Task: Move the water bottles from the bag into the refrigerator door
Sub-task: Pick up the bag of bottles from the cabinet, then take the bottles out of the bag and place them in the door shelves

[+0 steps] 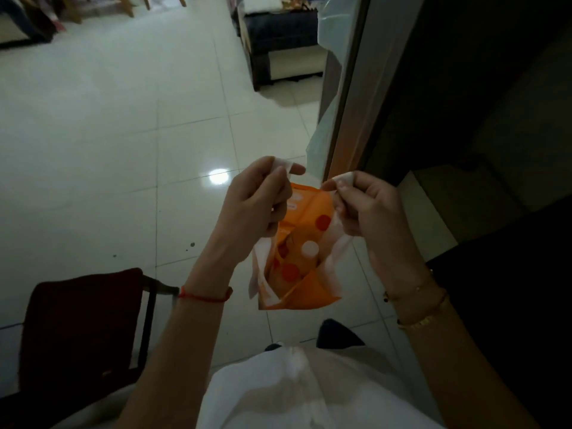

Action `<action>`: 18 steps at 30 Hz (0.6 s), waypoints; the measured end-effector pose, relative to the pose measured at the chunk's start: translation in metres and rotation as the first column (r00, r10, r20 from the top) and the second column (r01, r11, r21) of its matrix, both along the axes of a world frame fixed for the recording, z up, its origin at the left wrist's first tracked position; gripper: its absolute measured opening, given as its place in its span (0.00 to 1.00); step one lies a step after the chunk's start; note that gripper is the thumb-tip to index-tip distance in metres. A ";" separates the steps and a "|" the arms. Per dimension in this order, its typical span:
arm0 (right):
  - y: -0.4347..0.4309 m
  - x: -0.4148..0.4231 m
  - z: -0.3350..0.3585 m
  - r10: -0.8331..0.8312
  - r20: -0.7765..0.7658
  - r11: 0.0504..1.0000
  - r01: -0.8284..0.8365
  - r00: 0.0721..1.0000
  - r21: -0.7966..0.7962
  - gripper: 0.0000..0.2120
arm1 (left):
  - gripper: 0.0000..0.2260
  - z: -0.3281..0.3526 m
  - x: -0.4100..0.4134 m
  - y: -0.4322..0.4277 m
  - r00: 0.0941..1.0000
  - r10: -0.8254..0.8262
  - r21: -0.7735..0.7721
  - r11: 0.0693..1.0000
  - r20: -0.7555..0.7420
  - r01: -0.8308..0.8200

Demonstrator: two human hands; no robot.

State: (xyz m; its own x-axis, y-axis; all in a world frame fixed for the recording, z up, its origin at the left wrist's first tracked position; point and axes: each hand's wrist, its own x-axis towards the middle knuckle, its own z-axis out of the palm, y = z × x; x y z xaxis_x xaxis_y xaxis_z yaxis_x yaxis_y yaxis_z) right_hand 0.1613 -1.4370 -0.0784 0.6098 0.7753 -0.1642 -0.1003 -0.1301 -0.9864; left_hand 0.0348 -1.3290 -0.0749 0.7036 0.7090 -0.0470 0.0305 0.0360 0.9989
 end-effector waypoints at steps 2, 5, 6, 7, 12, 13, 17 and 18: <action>0.016 -0.006 -0.004 -0.017 -0.013 1.000 0.017 1.000 -0.013 0.10 | 0.11 -0.002 -0.003 0.021 1.000 -0.006 0.002 1.000 -0.006 0.006; 0.040 -0.008 -0.011 -0.039 -0.036 0.999 0.038 0.999 -0.020 0.11 | 0.11 -0.006 -0.001 0.052 1.000 -0.020 0.020 1.000 -0.024 0.020; 0.049 -0.008 -0.013 -0.043 -0.041 0.999 0.042 0.998 -0.020 0.11 | 0.11 -0.008 0.001 0.063 0.999 -0.027 0.021 0.999 -0.031 0.028; 0.058 -0.008 -0.015 -0.046 -0.041 0.999 0.044 0.998 -0.027 0.11 | 0.12 -0.009 0.003 0.073 0.999 -0.034 0.017 0.999 -0.038 0.034; 0.109 0.005 -0.026 -0.081 -0.014 0.992 0.079 0.997 -0.101 0.11 | 0.12 -0.015 0.024 0.130 0.996 -0.063 0.006 0.998 -0.062 0.063; 0.120 0.009 -0.029 -0.086 -0.018 0.990 0.084 0.996 -0.110 0.11 | 0.12 -0.017 0.030 0.142 0.996 -0.069 0.008 0.998 -0.064 0.070; 0.164 0.026 -0.035 -0.095 -0.024 0.989 0.092 0.995 -0.114 0.11 | 0.12 -0.020 0.058 0.191 0.991 -0.113 0.035 0.993 -0.072 0.115; 0.175 0.031 -0.036 -0.111 -0.019 0.987 0.108 0.994 -0.120 0.11 | 0.12 -0.020 0.065 0.203 0.989 -0.123 0.036 0.991 -0.080 0.127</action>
State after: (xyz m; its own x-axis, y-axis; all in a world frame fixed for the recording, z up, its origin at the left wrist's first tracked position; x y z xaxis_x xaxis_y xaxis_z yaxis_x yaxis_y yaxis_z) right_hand 0.1926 -1.2616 -0.1140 0.6842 0.6783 -0.2677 -0.1450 -0.2332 -0.9616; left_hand 0.1000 -1.1257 -0.0954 0.7822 0.6182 -0.0772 0.1091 -0.0139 0.9939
